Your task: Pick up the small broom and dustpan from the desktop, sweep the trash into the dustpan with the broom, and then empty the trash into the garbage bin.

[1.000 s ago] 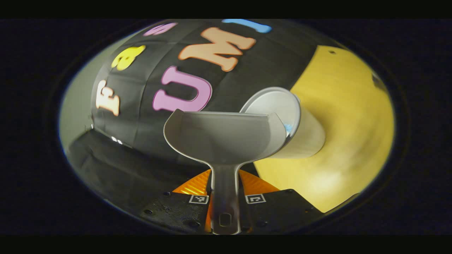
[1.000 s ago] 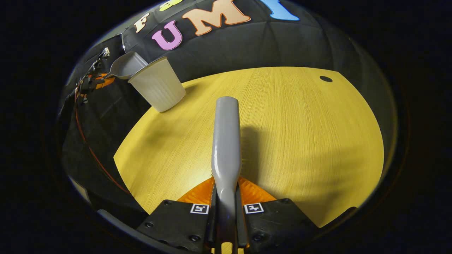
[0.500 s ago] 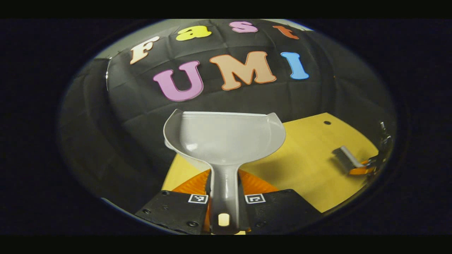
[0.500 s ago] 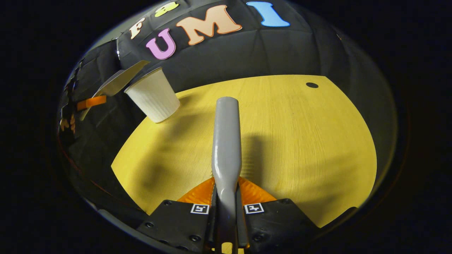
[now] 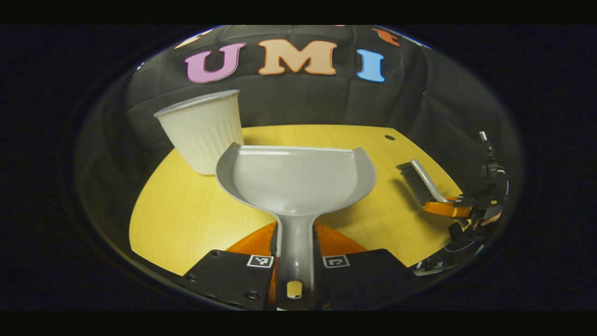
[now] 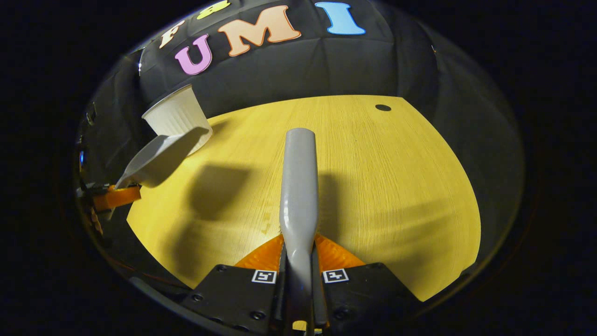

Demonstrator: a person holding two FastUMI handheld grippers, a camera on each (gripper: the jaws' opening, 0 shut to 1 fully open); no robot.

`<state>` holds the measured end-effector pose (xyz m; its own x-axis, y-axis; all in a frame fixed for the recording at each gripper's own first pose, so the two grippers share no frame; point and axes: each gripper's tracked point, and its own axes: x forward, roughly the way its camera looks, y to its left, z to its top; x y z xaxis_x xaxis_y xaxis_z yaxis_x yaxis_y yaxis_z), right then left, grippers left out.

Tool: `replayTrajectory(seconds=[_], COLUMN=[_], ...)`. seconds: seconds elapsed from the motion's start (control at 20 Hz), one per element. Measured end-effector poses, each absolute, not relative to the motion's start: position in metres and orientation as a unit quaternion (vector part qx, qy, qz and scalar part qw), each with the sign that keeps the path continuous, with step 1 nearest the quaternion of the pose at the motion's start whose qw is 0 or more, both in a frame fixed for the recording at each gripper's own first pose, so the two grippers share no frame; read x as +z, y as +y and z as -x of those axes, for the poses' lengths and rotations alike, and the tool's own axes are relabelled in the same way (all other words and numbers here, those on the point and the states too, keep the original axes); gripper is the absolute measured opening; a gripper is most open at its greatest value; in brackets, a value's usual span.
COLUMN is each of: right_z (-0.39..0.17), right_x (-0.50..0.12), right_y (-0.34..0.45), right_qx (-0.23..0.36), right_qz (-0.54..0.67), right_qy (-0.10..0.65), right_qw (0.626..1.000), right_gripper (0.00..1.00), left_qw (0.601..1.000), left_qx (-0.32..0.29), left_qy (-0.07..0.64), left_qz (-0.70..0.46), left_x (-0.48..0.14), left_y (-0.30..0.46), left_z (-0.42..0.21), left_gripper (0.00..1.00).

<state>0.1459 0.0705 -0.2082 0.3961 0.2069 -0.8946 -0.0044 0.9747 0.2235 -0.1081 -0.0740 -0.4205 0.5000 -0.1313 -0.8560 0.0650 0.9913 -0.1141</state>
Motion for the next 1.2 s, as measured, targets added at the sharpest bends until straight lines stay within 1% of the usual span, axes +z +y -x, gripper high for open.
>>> replayTrajectory(seconds=[0.05, 0.2, 0.3, 0.4, 0.5, 0.6, 0.7, 0.8, 0.85, 0.9, 0.95, 1.05, 1.1, 1.15, 1.2], right_z=[-0.146, -0.147, -0.147, -0.147, -0.147, -0.147, -0.15, -0.149, -0.148, -0.149, -0.148, -0.148, -0.148, -0.148, -0.148], right_x=[-0.208, -0.204, -0.203, -0.204, -0.204, -0.203, -0.199, -0.197, -0.197, -0.193, -0.188, -0.175, -0.167, -0.16, -0.152], right_y=[0.072, 0.072, 0.073, 0.074, 0.076, 0.075, 0.076, 0.075, 0.075, 0.074, 0.075, 0.077, 0.076, 0.078, 0.079], right_qx=[0.058, 0.045, 0.04, 0.032, 0.027, 0.022, 0.019, 0.019, 0.022, 0.024, 0.028, 0.031, 0.032, 0.033, 0.034], right_qz=[-0.089, -0.073, -0.063, -0.05, -0.037, -0.025, -0.022, -0.017, -0.014, -0.013, -0.013, -0.011, -0.009, -0.009, -0.01], right_qy=[0.551, 0.568, 0.581, 0.591, 0.602, 0.617, 0.621, 0.626, 0.629, 0.628, 0.626, 0.619, 0.613, 0.606, 0.598], right_qw=[0.828, 0.818, 0.811, 0.804, 0.797, 0.786, 0.783, 0.78, 0.777, 0.778, 0.78, 0.785, 0.789, 0.794, 0.801], right_gripper=[0.21, 0.21, 0.21, 0.21, 0.21, 0.21, 0.21, 0.22, 0.22, 0.23, 0.24, 0.31, 0.46, 0.55, 0.8], left_qw=[0.861, 0.848, 0.844, 0.841, 0.839, 0.836, 0.832, 0.833, 0.832, 0.833, 0.836, 0.843, 0.847, 0.851, 0.856], left_qx=[-0.051, -0.04, -0.034, -0.027, -0.024, -0.024, -0.024, -0.024, -0.025, -0.024, -0.027, -0.035, -0.035, -0.034, -0.032], left_qy=[0.504, 0.527, 0.533, 0.539, 0.542, 0.546, 0.552, 0.551, 0.552, 0.551, 0.545, 0.534, 0.527, 0.523, 0.515], left_qz=[0.036, 0.042, 0.04, 0.042, 0.047, 0.047, 0.05, 0.053, 0.053, 0.054, 0.058, 0.056, 0.052, 0.047, 0.041], left_x=[-0.43, -0.445, -0.451, -0.456, -0.459, -0.462, -0.462, -0.463, -0.464, -0.463, -0.46, -0.457, -0.454, -0.453, -0.448], left_y=[-0.072, -0.064, -0.063, -0.063, -0.064, -0.065, -0.065, -0.064, -0.064, -0.064, -0.066, -0.07, -0.069, -0.07, -0.069], left_z=[0.111, 0.115, 0.117, 0.119, 0.12, 0.12, 0.123, 0.122, 0.123, 0.125, 0.123, 0.122, 0.123, 0.123, 0.126], left_gripper=[0.23, 0.26, 0.26, 0.23, 0.26, 0.23, 0.23, 0.25, 0.24, 0.28, 0.29, 0.37, 0.57, 0.68, 0.83])
